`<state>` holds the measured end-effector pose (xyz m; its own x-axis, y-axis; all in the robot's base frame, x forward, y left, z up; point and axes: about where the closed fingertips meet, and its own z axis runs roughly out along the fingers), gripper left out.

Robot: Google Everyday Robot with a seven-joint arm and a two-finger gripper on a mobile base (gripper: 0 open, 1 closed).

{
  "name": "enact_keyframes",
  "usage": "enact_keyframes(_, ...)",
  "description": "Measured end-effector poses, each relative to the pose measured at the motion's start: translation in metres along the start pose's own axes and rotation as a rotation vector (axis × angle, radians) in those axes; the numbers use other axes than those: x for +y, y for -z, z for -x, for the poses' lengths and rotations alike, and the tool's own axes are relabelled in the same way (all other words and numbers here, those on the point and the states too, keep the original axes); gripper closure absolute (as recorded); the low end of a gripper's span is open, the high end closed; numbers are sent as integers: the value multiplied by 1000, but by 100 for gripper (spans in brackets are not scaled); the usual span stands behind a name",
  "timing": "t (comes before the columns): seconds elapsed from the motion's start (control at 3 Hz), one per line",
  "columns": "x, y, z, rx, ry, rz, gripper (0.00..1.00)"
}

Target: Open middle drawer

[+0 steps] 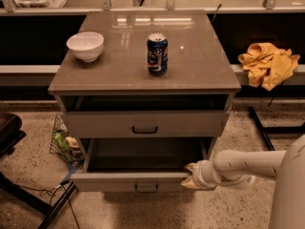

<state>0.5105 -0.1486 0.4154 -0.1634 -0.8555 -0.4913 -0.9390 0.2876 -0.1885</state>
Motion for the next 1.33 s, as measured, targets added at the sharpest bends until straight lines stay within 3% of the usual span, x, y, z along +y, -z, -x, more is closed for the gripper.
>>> enact_keyframes(0.33,1,-1,1,-1,1,2,29)
enact_keyframes(0.67,14,-1,-11,34,-25,25,27)
enact_keyframes(1.0,18,2,-17,48,-42,26,58)
enact_keyframes(1.33,18,3,-16,48,-42,26,81)
